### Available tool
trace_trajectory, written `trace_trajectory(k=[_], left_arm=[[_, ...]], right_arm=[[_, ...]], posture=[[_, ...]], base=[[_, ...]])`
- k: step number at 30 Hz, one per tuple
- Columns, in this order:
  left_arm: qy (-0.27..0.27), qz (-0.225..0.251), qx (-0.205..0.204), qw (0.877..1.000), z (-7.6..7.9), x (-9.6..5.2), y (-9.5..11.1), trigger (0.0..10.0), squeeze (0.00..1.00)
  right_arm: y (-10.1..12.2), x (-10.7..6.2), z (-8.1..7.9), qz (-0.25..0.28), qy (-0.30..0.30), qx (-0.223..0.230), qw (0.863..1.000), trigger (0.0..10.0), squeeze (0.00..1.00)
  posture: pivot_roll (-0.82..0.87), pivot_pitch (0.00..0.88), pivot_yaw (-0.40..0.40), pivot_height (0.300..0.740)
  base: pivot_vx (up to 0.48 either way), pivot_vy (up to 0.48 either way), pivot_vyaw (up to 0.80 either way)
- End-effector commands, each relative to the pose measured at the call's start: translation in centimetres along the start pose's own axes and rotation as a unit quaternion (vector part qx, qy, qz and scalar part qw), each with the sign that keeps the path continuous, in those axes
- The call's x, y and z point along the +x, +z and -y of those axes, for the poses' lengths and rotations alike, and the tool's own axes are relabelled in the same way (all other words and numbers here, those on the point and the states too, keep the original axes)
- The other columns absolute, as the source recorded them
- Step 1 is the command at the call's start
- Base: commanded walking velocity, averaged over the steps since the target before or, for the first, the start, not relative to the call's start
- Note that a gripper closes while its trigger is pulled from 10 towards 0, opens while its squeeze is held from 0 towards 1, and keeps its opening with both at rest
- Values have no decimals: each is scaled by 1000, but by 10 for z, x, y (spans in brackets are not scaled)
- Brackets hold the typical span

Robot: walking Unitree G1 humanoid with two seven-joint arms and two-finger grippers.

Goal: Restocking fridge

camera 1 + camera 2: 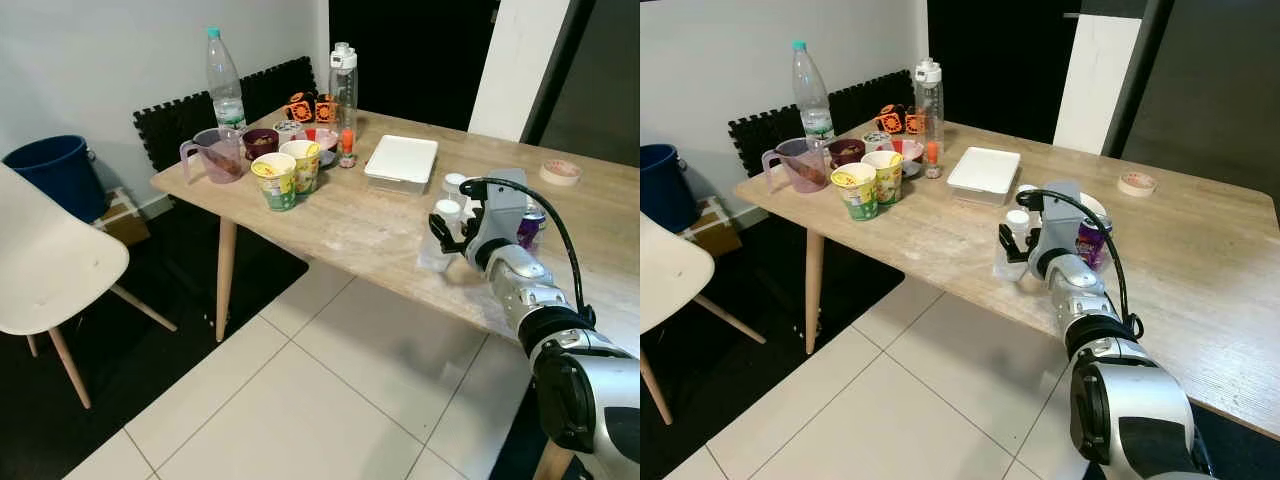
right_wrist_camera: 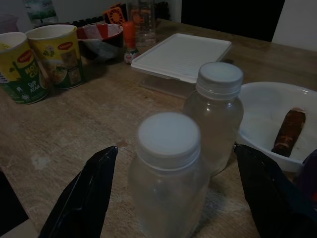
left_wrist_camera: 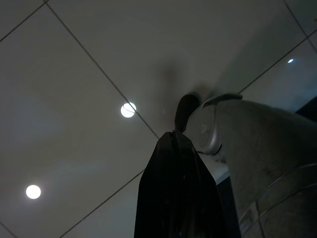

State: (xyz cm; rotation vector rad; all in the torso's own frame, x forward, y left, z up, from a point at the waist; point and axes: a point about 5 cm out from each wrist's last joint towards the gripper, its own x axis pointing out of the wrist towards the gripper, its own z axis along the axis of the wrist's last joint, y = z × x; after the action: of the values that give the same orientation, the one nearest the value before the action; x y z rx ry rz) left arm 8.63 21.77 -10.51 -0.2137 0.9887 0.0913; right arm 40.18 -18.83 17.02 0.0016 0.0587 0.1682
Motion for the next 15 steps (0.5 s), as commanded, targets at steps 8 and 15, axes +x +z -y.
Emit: trace_trajectory(k=[8,15], left_arm=[[-12,-16,15,1000,-4,-6,-11,10000,0],[-18,-16,23,999,-7,-10,-17,10000,0]], right_arm=[[3,1,0,-7,9,-14,1000,10000,0],[5,2,0,-3,13,-17,1000,10000,0]], posture=[[100,67,51,740],[108,108,74,740]], base=[[0,0,0],[0,0,0]])
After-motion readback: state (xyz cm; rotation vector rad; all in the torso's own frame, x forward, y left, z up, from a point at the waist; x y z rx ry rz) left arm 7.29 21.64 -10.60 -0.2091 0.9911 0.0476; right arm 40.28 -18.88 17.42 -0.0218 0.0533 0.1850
